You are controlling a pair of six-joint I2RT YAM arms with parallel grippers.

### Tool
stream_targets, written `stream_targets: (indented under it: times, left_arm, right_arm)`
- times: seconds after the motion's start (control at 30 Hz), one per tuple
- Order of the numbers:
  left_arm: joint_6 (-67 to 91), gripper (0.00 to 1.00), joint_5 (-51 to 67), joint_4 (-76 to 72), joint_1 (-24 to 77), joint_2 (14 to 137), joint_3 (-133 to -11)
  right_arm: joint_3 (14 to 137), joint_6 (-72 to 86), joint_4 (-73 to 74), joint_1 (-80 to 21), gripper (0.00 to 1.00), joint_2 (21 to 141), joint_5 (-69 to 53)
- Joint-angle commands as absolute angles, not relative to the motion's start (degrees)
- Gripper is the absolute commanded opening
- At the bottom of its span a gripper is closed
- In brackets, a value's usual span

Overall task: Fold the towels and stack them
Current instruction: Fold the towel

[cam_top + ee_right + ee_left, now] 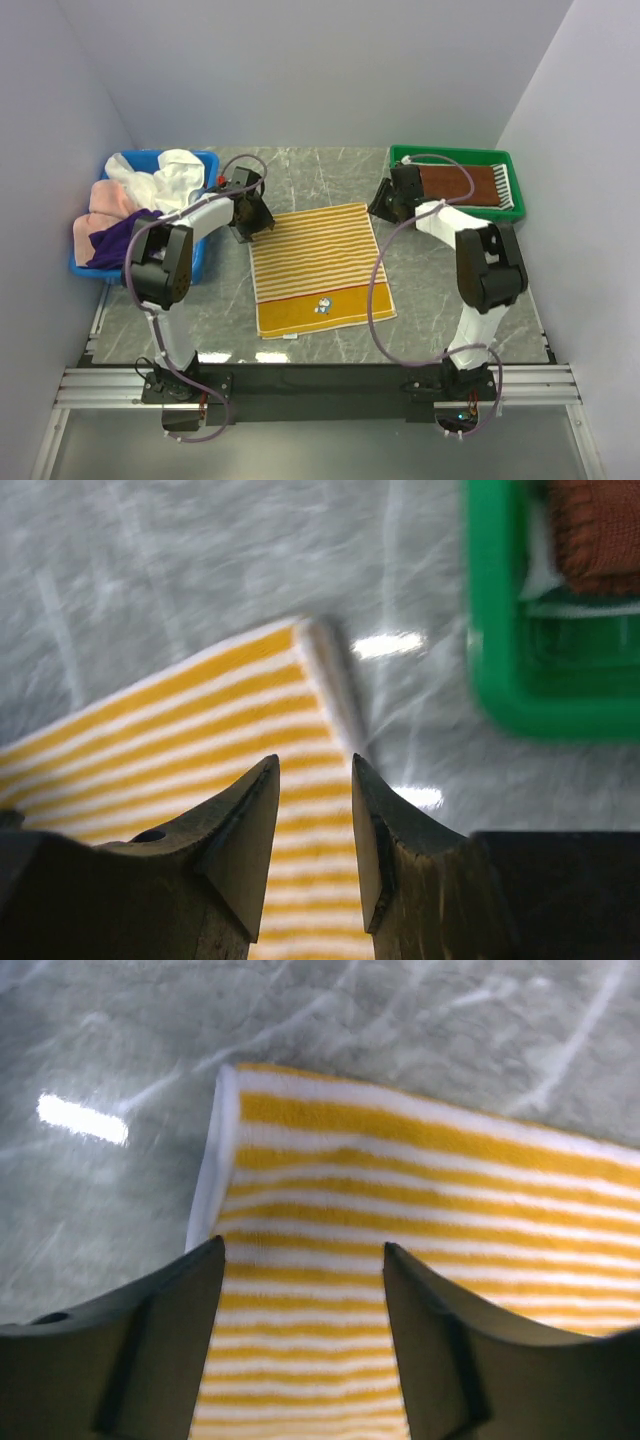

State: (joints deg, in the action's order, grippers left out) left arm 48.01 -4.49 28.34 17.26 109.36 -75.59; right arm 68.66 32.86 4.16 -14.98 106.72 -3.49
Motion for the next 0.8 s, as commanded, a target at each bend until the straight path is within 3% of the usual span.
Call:
stream_targets:
  times: [0.0,0.07,0.13,0.43,0.77]
  left_arm:
    - [46.84,0.71,-5.72,31.11,18.28,101.36,-76.73]
    - [46.93,0.81,-5.36,30.59,18.98,98.98,-74.11]
    - [46.76,0.83,-5.36,30.06,19.6,96.07,-72.08]
    - [47.99,0.67,-5.01,28.92,28.11,91.85,-58.73]
    - [50.89,0.67,-0.44,26.81,32.25,86.93,-42.64]
  right_arm:
    - [68.29,24.81,8.68,-20.82,0.43,98.01,-1.76]
    - [66.63,22.25,12.98,-25.72,0.44,96.51,-0.97]
    - [64.87,20.4,15.63,-29.07,0.44,94.4,-0.09]
    - [49.67,24.6,24.69,-42.09,0.47,84.47,1.59]
    - [36.66,31.46,30.49,-46.57,0.47,75.86,-5.88]
